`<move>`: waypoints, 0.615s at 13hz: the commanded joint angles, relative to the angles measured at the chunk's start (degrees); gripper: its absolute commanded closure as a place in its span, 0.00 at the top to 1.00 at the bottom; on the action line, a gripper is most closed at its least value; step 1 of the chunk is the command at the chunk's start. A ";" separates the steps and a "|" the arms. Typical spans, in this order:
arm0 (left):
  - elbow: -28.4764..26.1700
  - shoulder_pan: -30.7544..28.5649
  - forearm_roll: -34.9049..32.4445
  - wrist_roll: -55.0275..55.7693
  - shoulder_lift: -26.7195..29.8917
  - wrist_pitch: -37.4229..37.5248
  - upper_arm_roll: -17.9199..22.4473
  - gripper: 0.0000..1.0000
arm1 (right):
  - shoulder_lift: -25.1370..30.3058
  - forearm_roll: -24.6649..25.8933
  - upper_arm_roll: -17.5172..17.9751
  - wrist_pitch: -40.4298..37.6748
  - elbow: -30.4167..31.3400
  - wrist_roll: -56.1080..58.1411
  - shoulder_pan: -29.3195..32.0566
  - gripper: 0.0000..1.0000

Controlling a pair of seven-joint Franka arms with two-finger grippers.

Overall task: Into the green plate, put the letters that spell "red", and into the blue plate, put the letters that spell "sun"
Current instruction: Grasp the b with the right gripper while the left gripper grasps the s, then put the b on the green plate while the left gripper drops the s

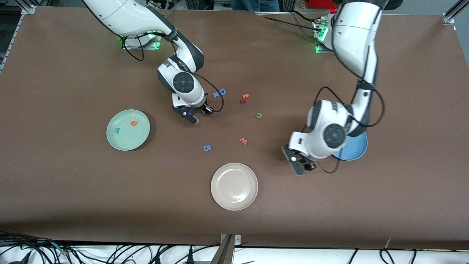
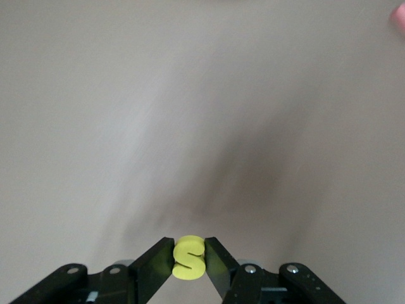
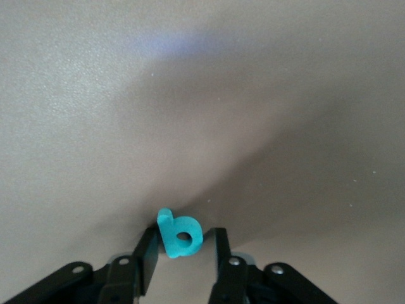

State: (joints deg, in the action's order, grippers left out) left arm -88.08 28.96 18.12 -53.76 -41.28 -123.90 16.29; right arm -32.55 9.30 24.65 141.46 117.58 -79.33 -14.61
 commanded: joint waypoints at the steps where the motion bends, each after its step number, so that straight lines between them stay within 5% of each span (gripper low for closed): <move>1: -1.66 -4.42 1.31 -0.13 4.09 6.37 1.62 0.17 | -0.14 0.81 -0.48 0.83 0.80 -1.00 -0.24 0.30; 5: -4.81 -9.00 0.52 3.91 6.12 10.25 1.81 0.17 | 0.47 0.81 -0.48 0.40 0.10 -0.65 -0.24 0.16; 8: -8.59 -9.36 -4.30 16.43 7.35 10.26 1.37 0.17 | 2.66 2.21 -0.57 -1.96 -0.77 0.31 -0.15 0.16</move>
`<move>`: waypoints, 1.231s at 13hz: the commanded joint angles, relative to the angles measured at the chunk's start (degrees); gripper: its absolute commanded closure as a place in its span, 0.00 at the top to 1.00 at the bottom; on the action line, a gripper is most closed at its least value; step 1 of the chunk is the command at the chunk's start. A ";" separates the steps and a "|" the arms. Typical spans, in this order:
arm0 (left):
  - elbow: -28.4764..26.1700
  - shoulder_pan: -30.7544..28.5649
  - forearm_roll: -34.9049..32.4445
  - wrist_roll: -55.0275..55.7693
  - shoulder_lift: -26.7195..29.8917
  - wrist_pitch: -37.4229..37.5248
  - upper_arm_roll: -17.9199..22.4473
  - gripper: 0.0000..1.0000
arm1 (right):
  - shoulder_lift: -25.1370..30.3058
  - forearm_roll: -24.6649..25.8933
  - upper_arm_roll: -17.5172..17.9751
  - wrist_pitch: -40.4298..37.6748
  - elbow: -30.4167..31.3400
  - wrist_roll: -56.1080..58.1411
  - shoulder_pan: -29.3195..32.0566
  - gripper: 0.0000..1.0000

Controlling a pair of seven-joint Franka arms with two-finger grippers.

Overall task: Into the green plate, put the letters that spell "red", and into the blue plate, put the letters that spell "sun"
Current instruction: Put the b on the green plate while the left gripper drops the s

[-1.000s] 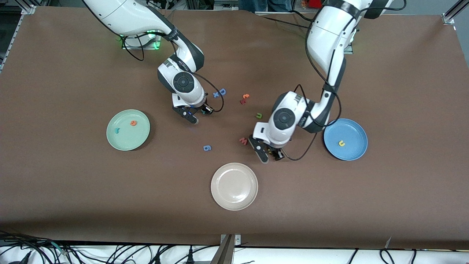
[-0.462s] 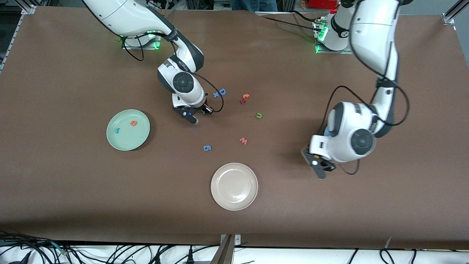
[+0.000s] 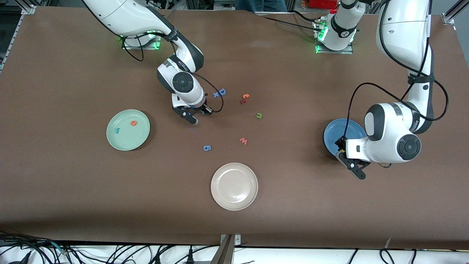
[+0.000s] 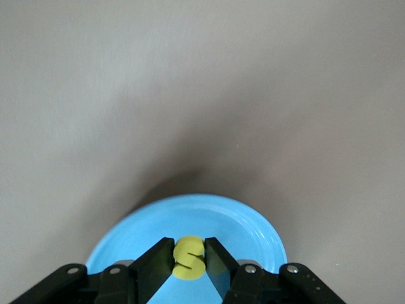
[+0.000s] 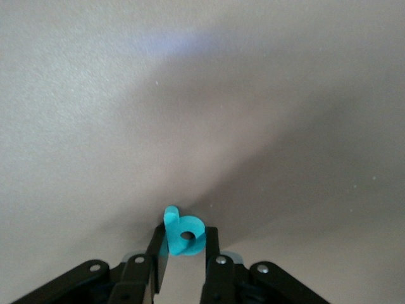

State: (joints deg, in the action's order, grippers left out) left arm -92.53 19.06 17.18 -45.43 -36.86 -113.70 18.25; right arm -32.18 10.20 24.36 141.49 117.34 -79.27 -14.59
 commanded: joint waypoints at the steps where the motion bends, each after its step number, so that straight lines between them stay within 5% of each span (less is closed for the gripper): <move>1: -4.76 0.54 -5.30 14.16 3.37 0.06 -0.94 0.17 | 3.34 1.32 -0.45 -5.05 -1.66 1.82 0.09 0.16; 7: -9.52 0.54 -6.28 28.29 2.51 -0.56 -1.99 0.27 | 9.23 0.97 -10.45 -17.03 -3.52 26.84 0.44 0.16; 8: -9.60 0.54 -6.28 28.29 2.06 -0.65 -2.17 0.40 | 9.32 0.88 -12.82 -17.39 -3.43 31.41 0.53 0.16; 10: -9.60 0.46 -6.02 28.29 1.62 -0.56 -2.34 0.99 | 10.03 0.79 -17.92 -17.91 -3.25 41.86 0.53 0.16; 13: -8.64 0.54 -6.11 28.29 2.84 -0.03 -2.69 1.00 | 8.98 0.09 -24.60 -16.95 -3.43 55.41 1.31 0.16; 16: -7.41 0.54 -6.46 27.76 5.66 1.80 -4.71 1.00 | 6.00 -0.88 -24.62 -13.44 -3.43 62.73 5.88 0.16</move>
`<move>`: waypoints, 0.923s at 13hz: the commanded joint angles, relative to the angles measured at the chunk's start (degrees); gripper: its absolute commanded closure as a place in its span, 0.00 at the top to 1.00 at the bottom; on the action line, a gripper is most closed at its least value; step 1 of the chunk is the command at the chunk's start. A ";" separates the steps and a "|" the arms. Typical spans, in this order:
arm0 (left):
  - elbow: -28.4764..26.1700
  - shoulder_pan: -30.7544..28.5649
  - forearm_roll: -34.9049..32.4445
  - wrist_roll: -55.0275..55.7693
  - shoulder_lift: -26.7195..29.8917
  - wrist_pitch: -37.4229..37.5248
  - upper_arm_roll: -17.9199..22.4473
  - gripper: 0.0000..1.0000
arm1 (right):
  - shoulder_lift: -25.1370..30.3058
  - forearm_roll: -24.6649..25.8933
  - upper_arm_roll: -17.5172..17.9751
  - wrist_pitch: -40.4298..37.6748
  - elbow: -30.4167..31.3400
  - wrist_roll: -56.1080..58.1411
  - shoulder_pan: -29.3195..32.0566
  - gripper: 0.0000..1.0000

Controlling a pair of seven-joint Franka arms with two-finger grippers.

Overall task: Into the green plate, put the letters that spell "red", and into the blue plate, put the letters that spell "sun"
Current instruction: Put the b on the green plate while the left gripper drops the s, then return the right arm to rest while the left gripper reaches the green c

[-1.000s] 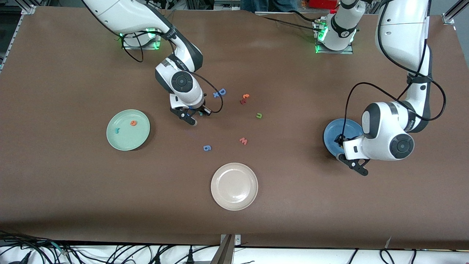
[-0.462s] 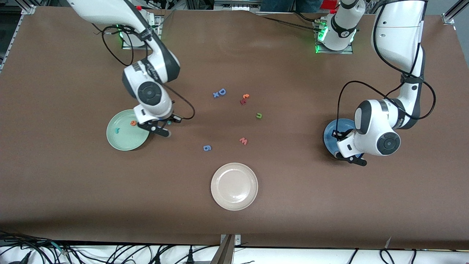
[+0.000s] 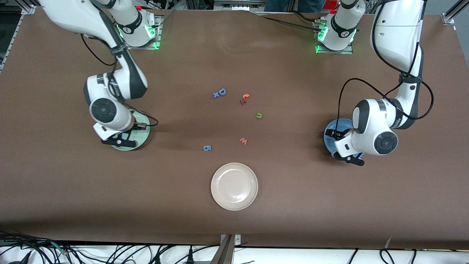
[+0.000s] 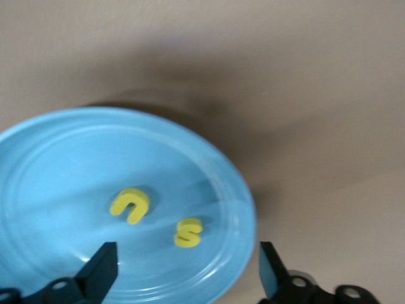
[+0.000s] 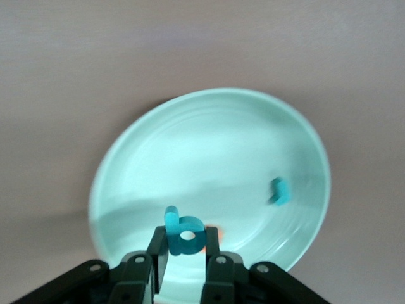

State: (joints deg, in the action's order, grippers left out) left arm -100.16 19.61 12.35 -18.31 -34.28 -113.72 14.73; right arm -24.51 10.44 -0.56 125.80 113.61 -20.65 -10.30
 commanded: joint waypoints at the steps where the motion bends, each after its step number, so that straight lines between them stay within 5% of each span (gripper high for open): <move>1: 1.80 -0.10 -1.63 0.39 3.86 4.71 -2.67 1.00 | -2.64 -1.21 0.30 3.21 0.30 5.08 2.30 0.16; 5: 7.09 2.08 -1.54 2.31 7.03 13.36 -8.57 1.00 | -4.23 -1.38 0.47 4.72 -0.14 5.27 2.74 0.20; 9: 6.13 6.48 -1.54 9.77 8.70 11.26 -8.84 1.00 | -3.71 -1.38 0.47 4.45 -0.14 5.45 2.57 0.62; 12: -9.72 8.42 -1.54 10.31 16.76 -5.39 -9.97 1.00 | -0.81 -1.38 0.74 3.75 -0.23 5.53 2.48 0.90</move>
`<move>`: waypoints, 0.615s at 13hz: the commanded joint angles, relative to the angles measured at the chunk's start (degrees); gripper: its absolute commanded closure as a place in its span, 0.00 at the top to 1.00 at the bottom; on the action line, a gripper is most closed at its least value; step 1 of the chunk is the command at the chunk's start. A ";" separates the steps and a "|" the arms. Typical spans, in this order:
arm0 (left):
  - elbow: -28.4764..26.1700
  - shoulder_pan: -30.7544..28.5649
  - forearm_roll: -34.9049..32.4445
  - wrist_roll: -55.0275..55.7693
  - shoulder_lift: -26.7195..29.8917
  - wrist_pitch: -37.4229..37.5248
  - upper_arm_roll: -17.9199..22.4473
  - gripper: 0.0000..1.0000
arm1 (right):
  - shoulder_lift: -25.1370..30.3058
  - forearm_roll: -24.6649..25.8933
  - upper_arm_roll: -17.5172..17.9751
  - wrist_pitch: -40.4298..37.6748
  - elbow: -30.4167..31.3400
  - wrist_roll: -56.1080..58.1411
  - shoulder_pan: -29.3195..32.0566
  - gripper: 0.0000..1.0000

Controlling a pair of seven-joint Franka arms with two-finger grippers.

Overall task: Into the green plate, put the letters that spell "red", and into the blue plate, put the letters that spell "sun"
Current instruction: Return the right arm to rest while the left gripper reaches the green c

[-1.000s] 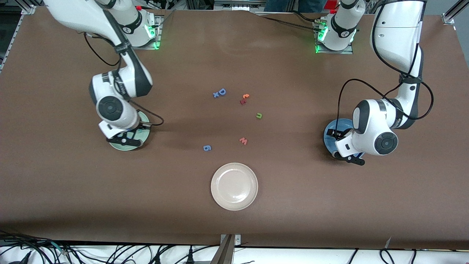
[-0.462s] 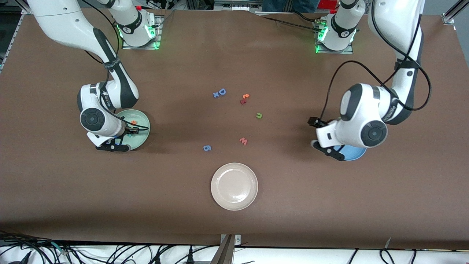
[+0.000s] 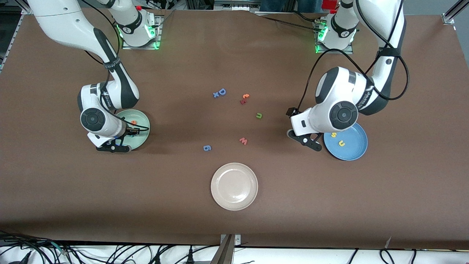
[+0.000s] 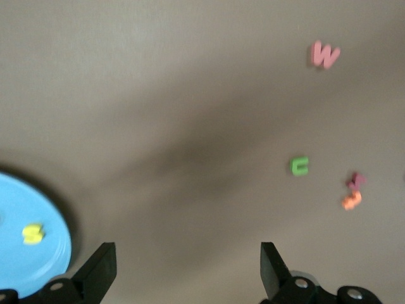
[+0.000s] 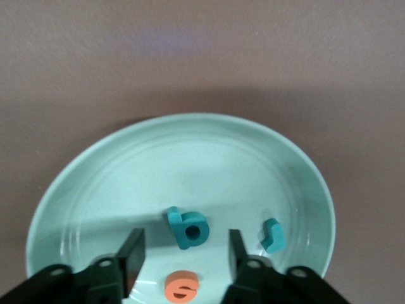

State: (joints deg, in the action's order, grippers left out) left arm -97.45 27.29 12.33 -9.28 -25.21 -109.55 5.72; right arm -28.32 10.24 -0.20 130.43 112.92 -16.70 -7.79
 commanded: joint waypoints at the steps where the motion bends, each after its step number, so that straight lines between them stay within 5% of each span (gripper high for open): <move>1: -17.64 0.32 -1.44 2.06 10.07 -14.93 -2.71 1.00 | 4.05 -1.19 1.07 -2.09 0.03 1.40 -0.03 0.97; 4: -26.46 0.57 -1.52 9.94 12.99 -23.93 -7.63 1.00 | 5.29 -1.72 2.83 -14.10 -7.76 1.31 -0.03 0.98; 8: -28.15 2.68 -1.88 15.41 8.26 -32.02 -12.04 1.00 | 5.37 -5.22 3.71 -32.65 -20.78 2.71 -0.47 0.99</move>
State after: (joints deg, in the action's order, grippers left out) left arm -124.71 29.16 12.33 2.96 -15.27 -138.13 -5.36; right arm -22.48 7.68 3.37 104.98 97.79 -16.33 -8.34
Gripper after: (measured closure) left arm 0.000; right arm 0.013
